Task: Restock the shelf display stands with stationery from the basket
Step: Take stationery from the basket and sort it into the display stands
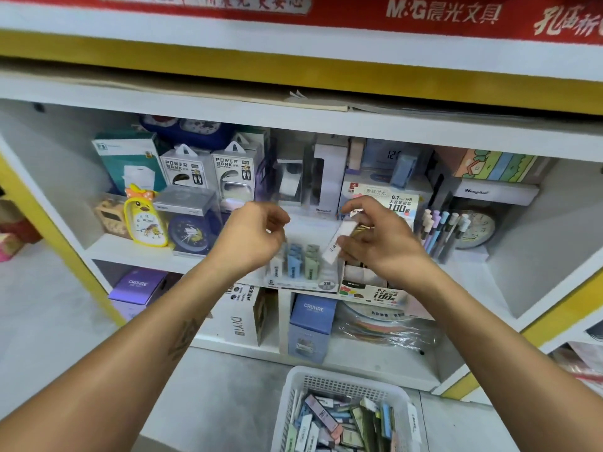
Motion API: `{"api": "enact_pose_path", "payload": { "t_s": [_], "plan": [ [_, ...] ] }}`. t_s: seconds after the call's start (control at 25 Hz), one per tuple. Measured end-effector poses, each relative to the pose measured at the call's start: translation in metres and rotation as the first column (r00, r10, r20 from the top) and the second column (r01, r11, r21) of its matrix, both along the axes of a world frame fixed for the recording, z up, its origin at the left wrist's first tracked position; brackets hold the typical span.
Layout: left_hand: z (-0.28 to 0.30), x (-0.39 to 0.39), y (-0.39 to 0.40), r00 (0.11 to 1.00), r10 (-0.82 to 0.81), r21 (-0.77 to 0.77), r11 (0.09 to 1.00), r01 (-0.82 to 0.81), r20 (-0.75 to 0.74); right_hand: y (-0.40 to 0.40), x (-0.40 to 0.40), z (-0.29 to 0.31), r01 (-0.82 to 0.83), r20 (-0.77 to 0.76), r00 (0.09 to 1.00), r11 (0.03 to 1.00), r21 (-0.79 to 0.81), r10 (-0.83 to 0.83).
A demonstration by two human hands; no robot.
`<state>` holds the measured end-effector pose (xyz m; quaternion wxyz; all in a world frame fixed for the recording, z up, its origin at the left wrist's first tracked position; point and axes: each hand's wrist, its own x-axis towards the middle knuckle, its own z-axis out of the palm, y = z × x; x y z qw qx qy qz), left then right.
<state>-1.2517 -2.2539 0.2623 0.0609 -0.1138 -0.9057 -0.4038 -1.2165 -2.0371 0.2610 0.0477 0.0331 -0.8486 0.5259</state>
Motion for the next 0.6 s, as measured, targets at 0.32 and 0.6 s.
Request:
{"api": "enact_pose_path", "payload": {
  "t_s": [0.32, 0.6],
  "plan": [
    [-0.018, 0.005, -0.026, 0.993, -0.111, -0.412, 0.904, 0.118, 0.041, -0.012, -0.013, -0.001, 0.057, -0.033, 0.997, 0.975, -0.216, -0.065],
    [-0.027, 0.005, -0.036, 0.985, -0.166, -0.436, 0.884, 0.169, 0.046, -0.03, -0.03, -0.012, 0.045, -0.084, 0.994, 0.972, -0.23, -0.066]
  ]
}}
